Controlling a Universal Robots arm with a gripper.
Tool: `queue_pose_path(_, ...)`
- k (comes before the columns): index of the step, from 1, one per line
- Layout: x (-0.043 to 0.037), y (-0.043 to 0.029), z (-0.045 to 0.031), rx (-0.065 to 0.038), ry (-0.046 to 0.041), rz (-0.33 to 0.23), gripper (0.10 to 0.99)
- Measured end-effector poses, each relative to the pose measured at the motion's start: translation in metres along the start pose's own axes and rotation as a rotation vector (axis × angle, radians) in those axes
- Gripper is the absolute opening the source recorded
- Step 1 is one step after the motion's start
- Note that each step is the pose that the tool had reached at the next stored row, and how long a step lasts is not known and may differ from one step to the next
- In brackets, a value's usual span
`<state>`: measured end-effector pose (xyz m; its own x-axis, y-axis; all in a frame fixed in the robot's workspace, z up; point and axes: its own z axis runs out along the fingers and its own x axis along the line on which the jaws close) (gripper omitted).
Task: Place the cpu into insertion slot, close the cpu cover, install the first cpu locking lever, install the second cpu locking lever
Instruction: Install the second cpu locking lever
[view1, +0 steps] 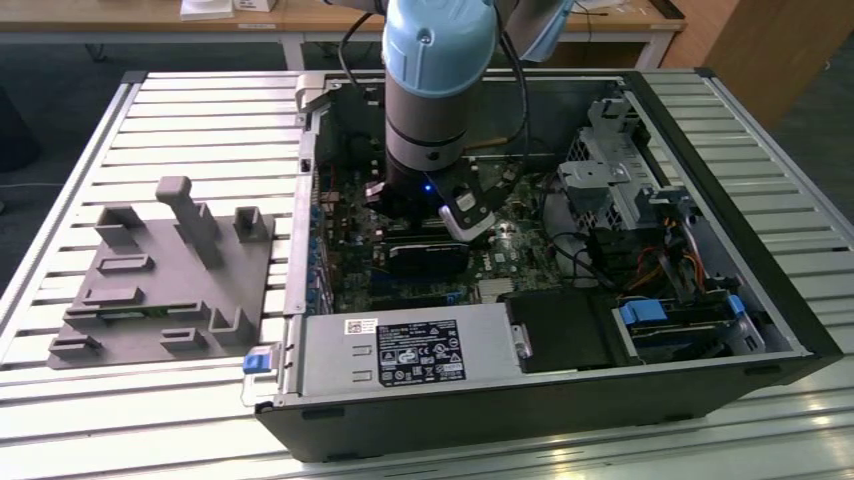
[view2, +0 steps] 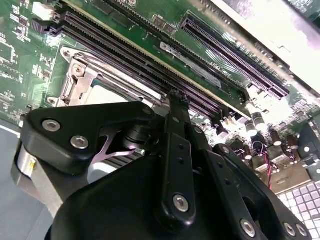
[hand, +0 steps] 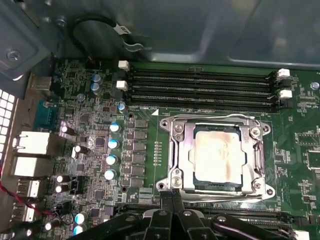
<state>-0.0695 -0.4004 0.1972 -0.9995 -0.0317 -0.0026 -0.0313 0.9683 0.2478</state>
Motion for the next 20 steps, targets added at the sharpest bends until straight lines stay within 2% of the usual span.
queue_pose_path(11, 0.0019, 0.0008, 0.0044, -0.023, -0.0011, 0.000, 0.106)
queue_pose_path(20, 0.0072, 0.0036, 0.0066, -0.031, -0.0011, 0.000, 0.106)
